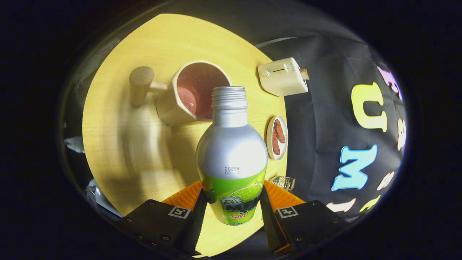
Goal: Take the bottle from table, then pour the juice into the cup, finally place the bottle on the coaster
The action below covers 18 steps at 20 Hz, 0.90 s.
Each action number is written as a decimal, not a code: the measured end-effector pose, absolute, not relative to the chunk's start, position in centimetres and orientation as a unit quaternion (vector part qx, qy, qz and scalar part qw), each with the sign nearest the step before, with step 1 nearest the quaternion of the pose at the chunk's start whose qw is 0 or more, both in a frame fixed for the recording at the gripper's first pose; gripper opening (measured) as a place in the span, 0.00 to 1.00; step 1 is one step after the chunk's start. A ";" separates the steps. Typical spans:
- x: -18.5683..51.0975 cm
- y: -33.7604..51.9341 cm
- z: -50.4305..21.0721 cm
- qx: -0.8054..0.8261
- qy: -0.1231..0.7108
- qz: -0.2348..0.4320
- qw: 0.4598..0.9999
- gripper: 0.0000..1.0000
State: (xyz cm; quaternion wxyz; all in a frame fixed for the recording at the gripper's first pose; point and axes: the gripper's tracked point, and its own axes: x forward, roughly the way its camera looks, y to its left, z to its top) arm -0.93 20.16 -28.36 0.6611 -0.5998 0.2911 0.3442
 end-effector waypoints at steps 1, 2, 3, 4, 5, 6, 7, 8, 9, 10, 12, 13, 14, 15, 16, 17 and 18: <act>-1.1 20.3 -28.5 -0.585 0.292 0.348 0.672 0.72; -1.3 20.4 -28.7 -0.571 0.292 0.354 0.681 0.72; -1.4 20.4 -28.9 -0.559 0.293 0.357 0.688 0.72; -1.4 20.3 -29.2 -0.548 0.296 0.359 0.695 0.72; -1.5 20.1 -29.4 -0.535 0.299 0.362 0.702 0.72; -1.6 19.8 -29.6 -0.519 0.305 0.364 0.711 0.72; -1.7 19.7 -29.8 -0.500 0.312 0.363 0.722 0.72; -2.0 19.7 -29.9 -0.479 0.317 0.364 0.733 0.72; -2.1 20.0 -29.8 -0.454 0.317 0.367 0.747 0.72; -2.1 20.5 -29.6 -0.431 0.316 0.369 0.760 0.73; -2.0 20.7 -29.5 -0.390 0.317 0.370 0.782 0.72; -1.7 20.8 -29.3 -0.368 0.320 0.367 0.792 0.72; -1.4 21.1 -29.3 -0.343 0.323 0.366 0.802 0.72; -1.1 21.3 -29.3 -0.319 0.327 0.367 0.811 0.72; -0.7 21.5 -29.2 -0.297 0.327 0.365 0.820 0.72; -0.2 21.5 -29.1 -0.280 0.327 0.362 0.827 0.72; 0.2 21.4 -29.0 -0.267 0.326 0.358 0.833 0.72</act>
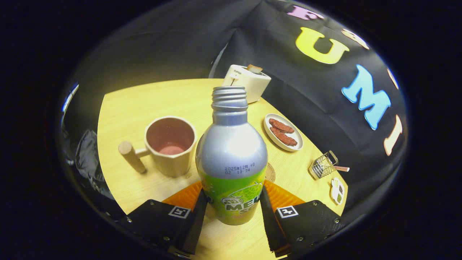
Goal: Take the bottle from table, then pour the juice into the cup, finally place the bottle on the coaster
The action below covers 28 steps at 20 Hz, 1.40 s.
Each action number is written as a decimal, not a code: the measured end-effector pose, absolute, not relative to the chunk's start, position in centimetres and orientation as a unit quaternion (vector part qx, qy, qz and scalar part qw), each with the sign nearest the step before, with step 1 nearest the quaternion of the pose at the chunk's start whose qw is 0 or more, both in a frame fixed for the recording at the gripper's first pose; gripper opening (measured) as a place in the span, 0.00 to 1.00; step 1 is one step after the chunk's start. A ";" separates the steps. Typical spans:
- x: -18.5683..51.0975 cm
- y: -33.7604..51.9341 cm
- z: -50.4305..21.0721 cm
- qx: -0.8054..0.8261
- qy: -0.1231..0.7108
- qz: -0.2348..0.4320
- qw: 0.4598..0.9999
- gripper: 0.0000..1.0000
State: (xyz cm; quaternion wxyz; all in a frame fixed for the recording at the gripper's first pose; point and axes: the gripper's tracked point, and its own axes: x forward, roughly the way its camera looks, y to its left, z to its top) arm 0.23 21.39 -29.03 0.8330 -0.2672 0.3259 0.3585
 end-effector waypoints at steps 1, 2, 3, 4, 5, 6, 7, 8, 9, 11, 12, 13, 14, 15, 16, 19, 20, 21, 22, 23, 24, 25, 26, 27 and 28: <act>0.7 21.3 -29.0 -0.256 0.326 0.357 0.837 0.72; 1.1 21.2 -29.2 -0.246 0.326 0.354 0.841 0.72; 1.4 21.2 -29.2 -0.237 0.327 0.354 0.844 0.72; 1.8 21.2 -29.4 -0.227 0.326 0.354 0.847 0.72; 2.3 21.1 -29.3 -0.219 0.326 0.353 0.849 0.72; 2.7 21.1 -29.5 -0.211 0.325 0.354 0.851 0.72; 3.2 21.2 -29.4 -0.203 0.323 0.353 0.854 0.72; 3.6 21.2 -29.5 -0.194 0.323 0.353 0.857 0.72; 4.1 21.2 -29.6 -0.184 0.322 0.352 0.860 0.72; 5.0 21.4 -29.6 -0.164 0.319 0.348 0.866 0.72; 5.5 21.6 -29.6 -0.155 0.315 0.346 0.870 0.72; 6.1 21.7 -29.7 -0.147 0.313 0.344 0.873 0.72; 6.6 21.7 -29.7 -0.142 0.310 0.342 0.876 0.72; 7.2 21.7 -29.8 -0.138 0.307 0.338 0.879 0.72; 7.8 21.5 -29.9 -0.139 0.304 0.333 0.882 0.72; 9.3 21.6 -30.5 -0.137 0.297 0.325 0.888 0.72; 9.6 21.6 -30.9 -0.136 0.296 0.323 0.889 0.72; 10.2 21.8 -31.1 -0.135 0.292 0.321 0.891 0.72; 10.5 21.9 -31.2 -0.134 0.290 0.319 0.892 0.72; 10.9 22.0 -31.2 -0.131 0.286 0.318 0.894 0.72; 11.4 22.1 -31.3 -0.130 0.282 0.315 0.897 0.72; 11.9 22.3 -31.5 -0.126 0.280 0.313 0.899 0.72; 12.1 22.6 -31.6 -0.121 0.278 0.312 0.901 0.72; 12.4 22.8 -31.7 -0.116 0.273 0.313 0.902 0.72; 12.8 23.0 -31.7 -0.112 0.267 0.313 0.905 0.72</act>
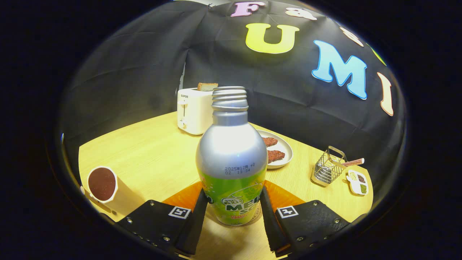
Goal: Take the bottle from table, then pour the juice into the cup, finally place the bottle on the coaster
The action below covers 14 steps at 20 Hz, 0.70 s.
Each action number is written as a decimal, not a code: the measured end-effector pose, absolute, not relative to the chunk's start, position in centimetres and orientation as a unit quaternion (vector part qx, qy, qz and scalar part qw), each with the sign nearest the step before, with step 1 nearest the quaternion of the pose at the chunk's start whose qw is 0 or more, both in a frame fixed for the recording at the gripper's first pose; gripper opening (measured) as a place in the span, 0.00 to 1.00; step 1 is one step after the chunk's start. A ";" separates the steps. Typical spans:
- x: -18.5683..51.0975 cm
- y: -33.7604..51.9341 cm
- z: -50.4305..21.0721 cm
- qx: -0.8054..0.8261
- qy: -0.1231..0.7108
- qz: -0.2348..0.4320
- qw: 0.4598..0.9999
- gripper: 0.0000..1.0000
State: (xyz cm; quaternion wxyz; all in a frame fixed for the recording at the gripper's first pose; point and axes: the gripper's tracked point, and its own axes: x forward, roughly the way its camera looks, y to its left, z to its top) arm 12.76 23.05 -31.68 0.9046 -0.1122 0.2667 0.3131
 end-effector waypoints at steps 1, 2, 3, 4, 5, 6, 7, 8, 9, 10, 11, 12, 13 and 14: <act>13.1 23.2 -31.7 -0.110 0.261 0.314 0.906 0.72; 13.3 23.3 -31.8 -0.108 0.256 0.312 0.909 0.72; 13.7 23.3 -31.9 -0.107 0.251 0.310 0.911 0.72; 13.9 23.3 -32.0 -0.104 0.248 0.306 0.913 0.72; 14.1 23.4 -32.1 -0.098 0.247 0.303 0.915 0.73; 14.2 23.3 -32.2 -0.092 0.245 0.299 0.918 0.73; 14.4 23.2 -32.3 -0.086 0.243 0.295 0.920 0.73; 14.5 23.2 -32.4 -0.078 0.244 0.292 0.922 0.73; 14.5 23.1 -32.6 -0.072 0.245 0.288 0.923 0.73; 14.5 22.8 -32.9 -0.071 0.246 0.283 0.924 0.73; 14.6 22.6 -33.0 -0.069 0.246 0.277 0.926 0.73; 14.5 22.4 -33.2 -0.065 0.248 0.274 0.927 0.74; 14.4 22.3 -33.4 -0.062 0.250 0.271 0.927 0.74; 14.4 22.1 -33.6 -0.060 0.251 0.267 0.928 0.74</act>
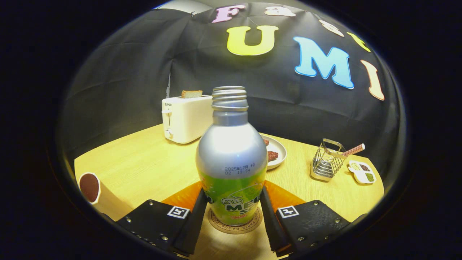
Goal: Take the bottle from table, then pour the juice into the cup, finally place the bottle on the coaster
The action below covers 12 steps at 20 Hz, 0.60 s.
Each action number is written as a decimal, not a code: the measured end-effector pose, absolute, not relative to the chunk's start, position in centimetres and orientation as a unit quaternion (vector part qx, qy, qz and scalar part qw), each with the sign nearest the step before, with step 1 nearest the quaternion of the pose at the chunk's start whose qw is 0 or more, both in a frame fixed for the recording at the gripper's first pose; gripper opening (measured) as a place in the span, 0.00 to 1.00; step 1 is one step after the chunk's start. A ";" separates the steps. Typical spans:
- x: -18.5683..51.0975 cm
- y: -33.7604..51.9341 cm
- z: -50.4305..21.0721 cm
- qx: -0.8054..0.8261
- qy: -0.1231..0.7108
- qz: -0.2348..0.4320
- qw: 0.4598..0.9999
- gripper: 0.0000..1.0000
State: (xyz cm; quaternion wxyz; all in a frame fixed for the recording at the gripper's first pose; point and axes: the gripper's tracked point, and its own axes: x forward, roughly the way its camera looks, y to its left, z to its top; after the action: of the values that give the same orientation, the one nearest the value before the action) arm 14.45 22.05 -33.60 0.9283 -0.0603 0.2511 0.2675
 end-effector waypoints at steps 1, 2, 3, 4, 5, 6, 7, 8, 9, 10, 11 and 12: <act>14.3 21.8 -33.8 -0.057 0.254 0.266 0.928 0.74; 14.3 22.0 -33.7 -0.049 0.253 0.264 0.930 0.75; 14.3 22.0 -33.7 -0.046 0.256 0.263 0.929 0.75; 14.3 22.0 -33.7 -0.043 0.256 0.262 0.930 0.75; 14.3 21.9 -33.7 -0.040 0.257 0.261 0.930 0.75; 14.3 21.9 -33.7 -0.037 0.258 0.260 0.930 0.77; 14.3 21.8 -33.8 -0.034 0.260 0.259 0.930 0.78; 14.3 21.6 -34.0 -0.034 0.263 0.256 0.930 0.80; 14.3 21.6 -34.0 -0.033 0.266 0.255 0.929 0.80; 14.1 21.6 -33.9 -0.030 0.267 0.256 0.929 0.85; 14.1 21.6 -33.9 -0.029 0.267 0.255 0.929 0.92; 14.1 21.6 -33.7 -0.028 0.266 0.255 0.929 1.00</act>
State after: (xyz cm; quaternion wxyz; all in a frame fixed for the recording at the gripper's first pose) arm 14.09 21.62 -33.74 0.9295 -0.0281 0.2655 0.2545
